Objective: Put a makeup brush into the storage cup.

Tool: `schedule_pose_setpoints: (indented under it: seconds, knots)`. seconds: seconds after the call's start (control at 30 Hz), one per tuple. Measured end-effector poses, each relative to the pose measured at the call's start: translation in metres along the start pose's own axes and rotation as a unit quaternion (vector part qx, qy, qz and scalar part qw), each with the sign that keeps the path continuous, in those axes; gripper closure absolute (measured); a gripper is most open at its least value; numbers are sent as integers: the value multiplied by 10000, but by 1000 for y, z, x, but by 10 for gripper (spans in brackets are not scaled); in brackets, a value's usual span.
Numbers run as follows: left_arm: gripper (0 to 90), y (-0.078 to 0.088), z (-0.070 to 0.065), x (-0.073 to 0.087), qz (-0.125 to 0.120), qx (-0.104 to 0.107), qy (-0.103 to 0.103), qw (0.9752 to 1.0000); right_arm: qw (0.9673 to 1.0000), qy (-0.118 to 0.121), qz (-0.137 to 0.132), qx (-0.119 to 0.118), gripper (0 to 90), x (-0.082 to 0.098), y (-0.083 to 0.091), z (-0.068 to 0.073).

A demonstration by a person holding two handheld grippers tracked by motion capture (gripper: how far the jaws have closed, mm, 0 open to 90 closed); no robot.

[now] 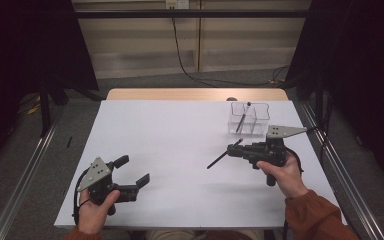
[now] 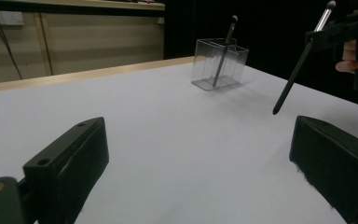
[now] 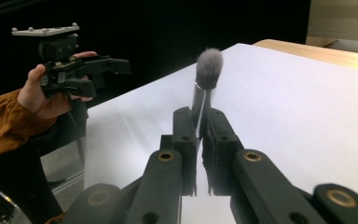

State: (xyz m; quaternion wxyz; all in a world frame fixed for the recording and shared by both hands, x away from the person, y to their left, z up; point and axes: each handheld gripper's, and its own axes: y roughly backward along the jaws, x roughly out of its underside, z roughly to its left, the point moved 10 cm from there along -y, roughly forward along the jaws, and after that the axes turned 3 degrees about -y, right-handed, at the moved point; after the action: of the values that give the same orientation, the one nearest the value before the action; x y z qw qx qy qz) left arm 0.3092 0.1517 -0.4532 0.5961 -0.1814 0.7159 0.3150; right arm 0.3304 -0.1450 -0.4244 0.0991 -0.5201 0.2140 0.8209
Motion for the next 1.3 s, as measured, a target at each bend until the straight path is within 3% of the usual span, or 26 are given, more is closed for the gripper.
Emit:
schedule_pose_setpoints:
  seconds: [0.17,0.4,0.63,0.7,0.8,1.3]
  knots:
    - [45,2,6,10,94,-111,-11,9999,10000,-19,30,89,837,0,3,-4]
    - [44,6,7,8,49,-256,-3,9997,9996,10,-87,275,837,-7,13,-16]
    - [44,6,6,11,100,-246,-62,9996,9983,90,-259,513,837,-20,26,-29]
    - [43,7,5,10,71,-221,16,9997,9976,104,-325,602,837,-26,31,-34]
    - [37,8,6,10,90,-277,-76,9995,9967,146,-348,721,837,-33,36,-39]
    - [36,7,8,13,169,-273,-115,9994,9896,342,-465,1319,837,-58,54,-65]
